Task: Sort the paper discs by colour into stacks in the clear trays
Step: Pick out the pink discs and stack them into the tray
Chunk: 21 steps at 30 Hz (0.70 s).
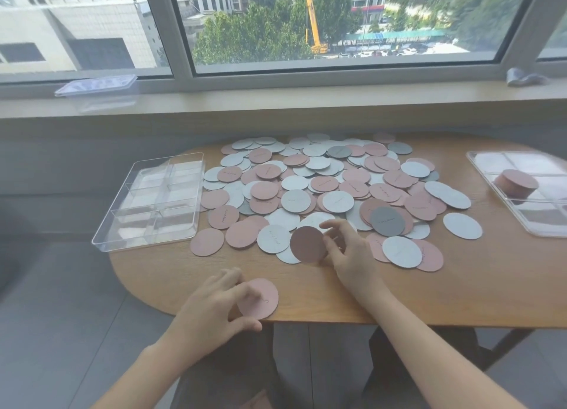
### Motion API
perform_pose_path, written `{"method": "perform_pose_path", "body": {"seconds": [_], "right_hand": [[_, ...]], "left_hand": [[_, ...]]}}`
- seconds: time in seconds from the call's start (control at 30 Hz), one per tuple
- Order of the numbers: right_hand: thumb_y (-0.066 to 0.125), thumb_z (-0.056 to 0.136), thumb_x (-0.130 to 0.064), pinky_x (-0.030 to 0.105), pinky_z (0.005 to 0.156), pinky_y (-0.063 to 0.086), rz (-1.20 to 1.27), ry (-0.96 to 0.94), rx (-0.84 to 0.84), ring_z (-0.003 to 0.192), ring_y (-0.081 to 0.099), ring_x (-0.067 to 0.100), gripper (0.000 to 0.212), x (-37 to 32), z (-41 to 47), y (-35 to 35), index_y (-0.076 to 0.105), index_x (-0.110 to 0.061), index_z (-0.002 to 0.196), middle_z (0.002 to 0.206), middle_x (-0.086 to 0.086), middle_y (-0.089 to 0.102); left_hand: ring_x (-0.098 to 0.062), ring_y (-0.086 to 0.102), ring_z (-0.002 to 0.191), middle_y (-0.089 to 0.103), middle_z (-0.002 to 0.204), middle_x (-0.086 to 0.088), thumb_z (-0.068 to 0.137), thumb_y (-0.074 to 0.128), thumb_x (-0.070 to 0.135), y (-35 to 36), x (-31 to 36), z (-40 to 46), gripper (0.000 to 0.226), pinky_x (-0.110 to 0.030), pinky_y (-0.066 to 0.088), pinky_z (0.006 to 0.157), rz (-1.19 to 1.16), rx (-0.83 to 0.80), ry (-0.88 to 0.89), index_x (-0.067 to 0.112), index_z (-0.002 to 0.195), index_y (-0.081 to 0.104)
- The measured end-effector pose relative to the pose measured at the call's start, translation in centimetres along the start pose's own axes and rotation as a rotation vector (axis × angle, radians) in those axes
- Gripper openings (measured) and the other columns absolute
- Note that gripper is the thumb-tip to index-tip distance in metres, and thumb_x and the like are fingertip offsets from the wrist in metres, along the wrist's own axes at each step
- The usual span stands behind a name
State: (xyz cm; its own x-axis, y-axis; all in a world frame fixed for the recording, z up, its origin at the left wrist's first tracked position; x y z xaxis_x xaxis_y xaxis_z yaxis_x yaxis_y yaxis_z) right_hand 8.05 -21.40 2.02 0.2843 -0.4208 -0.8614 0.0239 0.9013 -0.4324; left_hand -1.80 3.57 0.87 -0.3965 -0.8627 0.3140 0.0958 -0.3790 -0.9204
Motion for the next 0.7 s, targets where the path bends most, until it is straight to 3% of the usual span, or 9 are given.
{"method": "perform_pose_path", "body": {"seconds": [0.17, 0.3, 0.37, 0.5, 0.7], "right_hand": [[0.058, 0.096, -0.01, 0.011, 0.069, 0.045, -0.008, 0.001, -0.008, 0.081, 0.06, 0.004, 0.023, -0.1, 0.0, 0.0, 0.064, -0.026, 0.113, 0.091, -0.017, 0.067], [0.059, 0.096, -0.011, 0.012, 0.071, 0.046, 0.039, 0.03, -0.017, 0.081, 0.062, 0.005, 0.023, -0.1, 0.0, -0.1, 0.065, -0.027, 0.112, 0.092, -0.016, 0.068], [0.06, 0.096, -0.011, 0.015, 0.072, 0.048, 0.078, 0.034, -0.026, 0.081, 0.065, 0.007, 0.023, -0.2, -0.1, -0.2, 0.066, -0.029, 0.11, 0.092, -0.016, 0.07], [0.062, 0.095, -0.009, 0.025, 0.075, 0.052, 0.125, -0.006, -0.056, 0.077, 0.069, 0.013, 0.021, -0.7, -0.2, -0.3, 0.069, -0.026, 0.105, 0.095, -0.016, 0.071], [0.063, 0.095, -0.009, 0.038, 0.079, 0.056, 0.136, -0.03, -0.095, 0.078, 0.072, 0.015, 0.021, -0.8, -0.1, 0.0, 0.069, -0.026, 0.104, 0.095, -0.01, 0.073]], "left_hand": [[0.0, 0.053, 0.079, 0.053, 0.082, 0.02, 0.09, 0.051, 0.065, -1.5, -0.2, 1.6, 0.033, -0.021, 0.042, 0.071, -0.203, 0.064, -0.024, 0.036, 0.083, 0.065], [0.006, 0.054, 0.068, 0.063, 0.075, 0.023, 0.091, 0.067, 0.039, -2.6, 1.2, 4.0, 0.014, -0.009, 0.037, 0.063, -0.344, 0.258, -0.126, 0.032, 0.079, 0.067], [0.001, 0.055, 0.065, 0.067, 0.079, 0.022, 0.09, 0.072, 0.029, -2.0, 1.7, 5.5, 0.011, -0.011, 0.037, 0.061, -0.436, 0.274, -0.22, 0.032, 0.08, 0.069], [-0.01, 0.061, 0.068, 0.068, 0.081, 0.016, 0.093, 0.07, 0.03, 0.0, 2.5, 7.9, 0.007, -0.015, 0.042, 0.063, -0.525, 0.3, -0.303, 0.028, 0.086, 0.07], [-0.006, 0.065, 0.072, 0.064, 0.1, 0.014, 0.094, 0.068, 0.029, 1.6, 3.0, 9.4, 0.003, -0.012, 0.043, 0.067, -0.538, 0.366, -0.369, 0.028, 0.095, 0.066]]}}
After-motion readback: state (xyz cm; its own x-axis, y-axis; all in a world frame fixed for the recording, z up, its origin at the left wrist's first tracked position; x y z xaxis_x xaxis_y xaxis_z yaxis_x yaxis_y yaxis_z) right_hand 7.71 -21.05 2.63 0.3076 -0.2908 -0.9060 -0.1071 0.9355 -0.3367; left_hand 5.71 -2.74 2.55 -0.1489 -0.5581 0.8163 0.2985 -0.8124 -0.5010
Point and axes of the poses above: each hand's wrist, its own z-axis towards the middle knuckle, its own y-axis out of the palm, x = y × z, the point moved 5 cm from there along z, towards the middle knuckle
